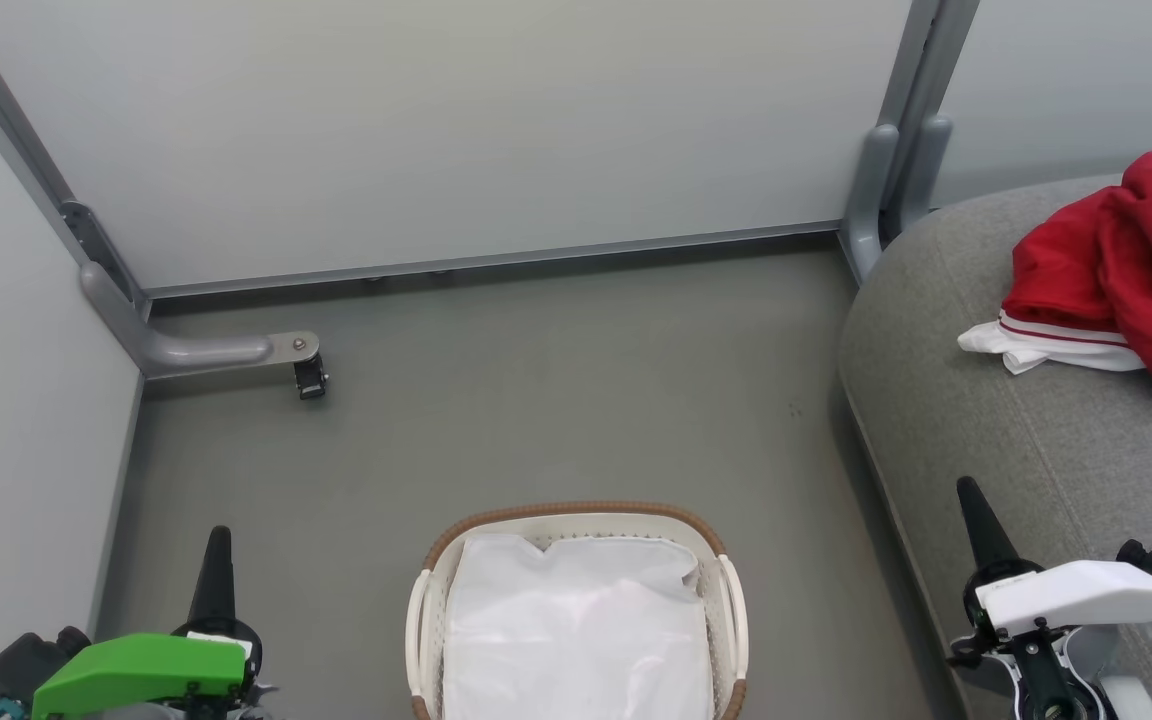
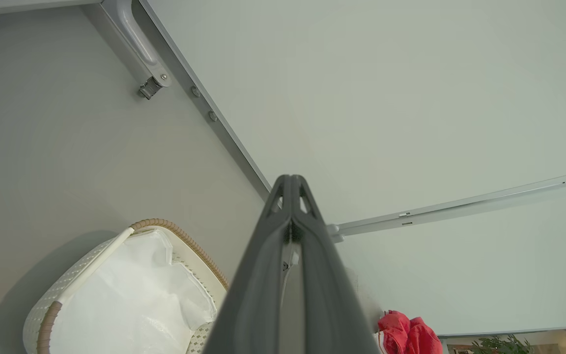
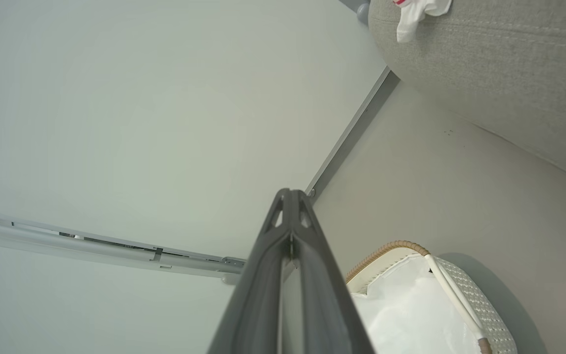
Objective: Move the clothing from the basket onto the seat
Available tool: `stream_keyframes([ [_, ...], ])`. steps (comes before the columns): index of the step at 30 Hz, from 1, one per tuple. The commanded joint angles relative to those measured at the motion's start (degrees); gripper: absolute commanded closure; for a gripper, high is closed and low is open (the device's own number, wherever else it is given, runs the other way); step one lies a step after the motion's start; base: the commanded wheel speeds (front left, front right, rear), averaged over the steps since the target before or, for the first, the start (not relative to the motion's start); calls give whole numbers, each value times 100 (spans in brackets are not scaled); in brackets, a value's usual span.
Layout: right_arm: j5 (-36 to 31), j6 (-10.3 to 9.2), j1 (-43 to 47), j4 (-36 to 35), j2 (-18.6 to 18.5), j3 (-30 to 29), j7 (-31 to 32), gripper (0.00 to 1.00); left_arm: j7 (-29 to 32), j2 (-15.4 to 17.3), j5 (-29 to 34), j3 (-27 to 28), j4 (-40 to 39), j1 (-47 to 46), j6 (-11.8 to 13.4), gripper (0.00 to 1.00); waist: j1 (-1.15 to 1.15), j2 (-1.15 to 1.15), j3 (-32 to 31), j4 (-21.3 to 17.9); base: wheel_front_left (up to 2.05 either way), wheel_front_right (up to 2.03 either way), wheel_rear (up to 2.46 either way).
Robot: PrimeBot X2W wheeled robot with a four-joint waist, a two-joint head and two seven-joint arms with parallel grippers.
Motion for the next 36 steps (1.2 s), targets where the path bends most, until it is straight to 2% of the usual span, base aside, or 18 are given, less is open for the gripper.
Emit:
stream_keyframes([
  [1, 157, -3, -114, -82, -39, -36, 54, 100, 32, 11, -157, 29, -62, -151, -39, 100, 0, 0, 0, -1, 0, 0, 0],
  [36, 1845, -3, -159, -173, -48, -277, 506, 100, 477, -18, -1645, 245, -87, -426, -116, 100, 0, 0, 12, -15, 0, 0, 0],
])
